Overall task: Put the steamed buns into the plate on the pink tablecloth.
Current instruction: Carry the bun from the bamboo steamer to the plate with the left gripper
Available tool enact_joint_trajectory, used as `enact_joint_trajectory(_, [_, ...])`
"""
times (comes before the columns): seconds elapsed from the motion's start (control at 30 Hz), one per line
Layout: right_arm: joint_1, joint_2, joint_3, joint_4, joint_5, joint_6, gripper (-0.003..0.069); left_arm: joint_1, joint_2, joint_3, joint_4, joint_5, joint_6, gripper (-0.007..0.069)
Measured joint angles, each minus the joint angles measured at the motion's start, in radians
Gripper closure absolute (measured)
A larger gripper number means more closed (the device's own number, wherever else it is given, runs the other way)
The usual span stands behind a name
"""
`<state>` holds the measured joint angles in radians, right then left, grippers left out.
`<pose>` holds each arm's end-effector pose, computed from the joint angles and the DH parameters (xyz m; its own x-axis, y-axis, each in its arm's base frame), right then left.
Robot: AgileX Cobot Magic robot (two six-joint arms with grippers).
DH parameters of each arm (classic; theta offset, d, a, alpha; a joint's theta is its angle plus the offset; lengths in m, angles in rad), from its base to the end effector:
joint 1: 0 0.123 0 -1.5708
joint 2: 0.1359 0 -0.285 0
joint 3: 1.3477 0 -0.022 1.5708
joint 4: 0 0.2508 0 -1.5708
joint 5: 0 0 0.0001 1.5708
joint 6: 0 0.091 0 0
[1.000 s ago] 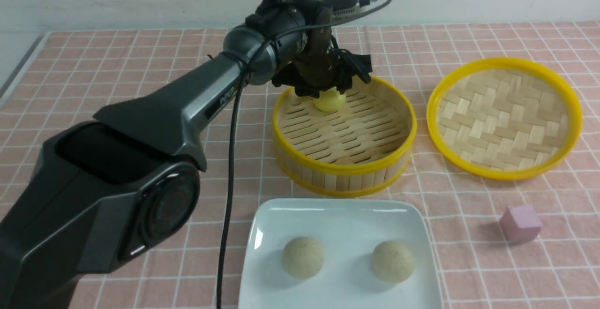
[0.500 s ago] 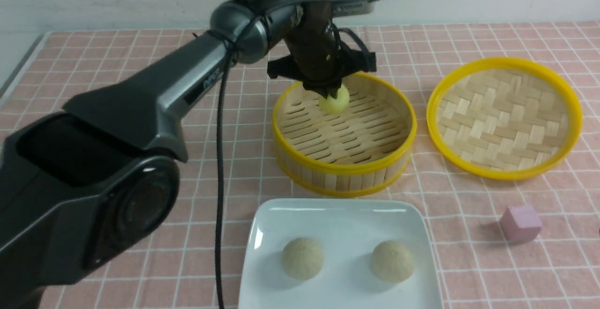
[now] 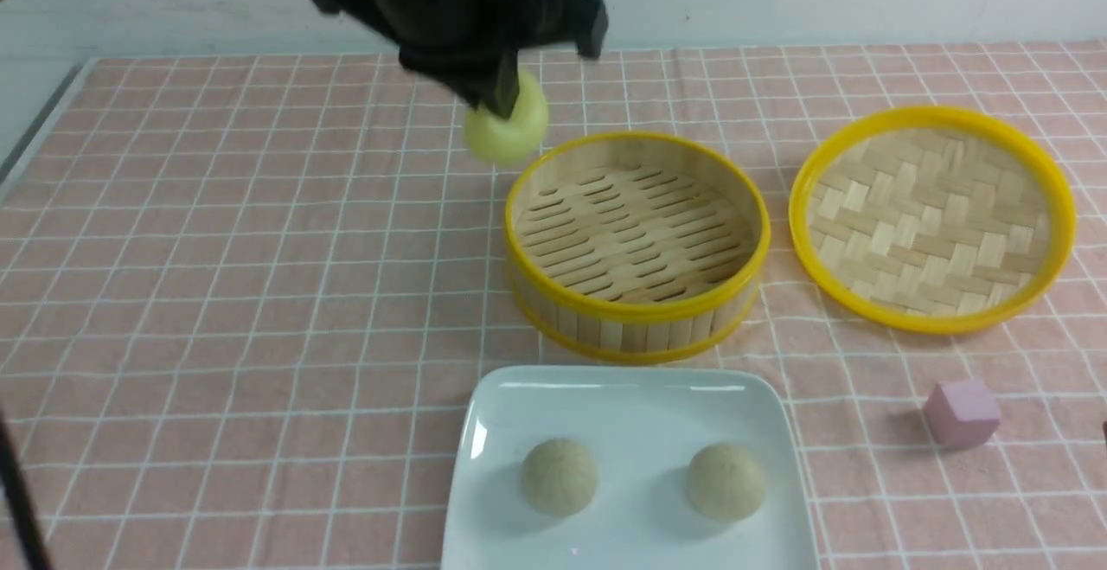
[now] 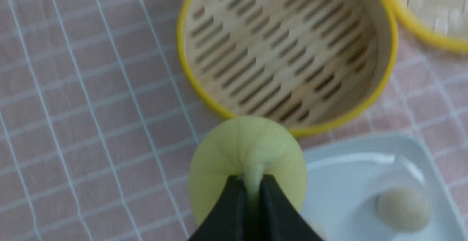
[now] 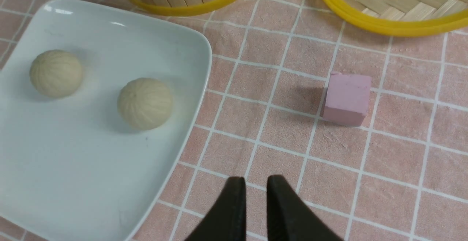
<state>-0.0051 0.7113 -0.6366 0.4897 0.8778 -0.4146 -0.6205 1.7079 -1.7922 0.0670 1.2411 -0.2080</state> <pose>0.1208 0.0323 0.3006 -0.6957 -0.0769 -0.7142 -0.3077 0.9303 0.1995 0.2993 -0.2068 0.3823 -0.8038 0.3473 -0.4830 0.4138 0.9097 -0.0345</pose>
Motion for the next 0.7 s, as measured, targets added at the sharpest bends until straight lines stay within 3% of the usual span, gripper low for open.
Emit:
enact_joint_trajectory(0.13, [0.0,0.0,0.0,0.0,-0.001,0.0,0.0544,-0.068,-0.033,0.301,-0.021,-0.085,-0.025,0.0602])
enact_joint_trajectory(0.3, [0.0,0.0,0.0,0.0,-0.002,0.0,0.0536,-0.145,-0.03,0.516,-0.041,-0.192,-0.086,0.0601])
enact_joint_trajectory(0.43, [0.0,0.0,0.0,0.0,-0.002,0.0,0.0532,-0.226,-0.031,0.623,-0.042,-0.281,-0.155,0.0601])
enact_joint_trajectory(0.7, [0.0,0.0,0.0,0.003,-0.002,0.0,0.0526,-0.342,-0.031,0.666,-0.038,-0.528,-0.173,0.0596])
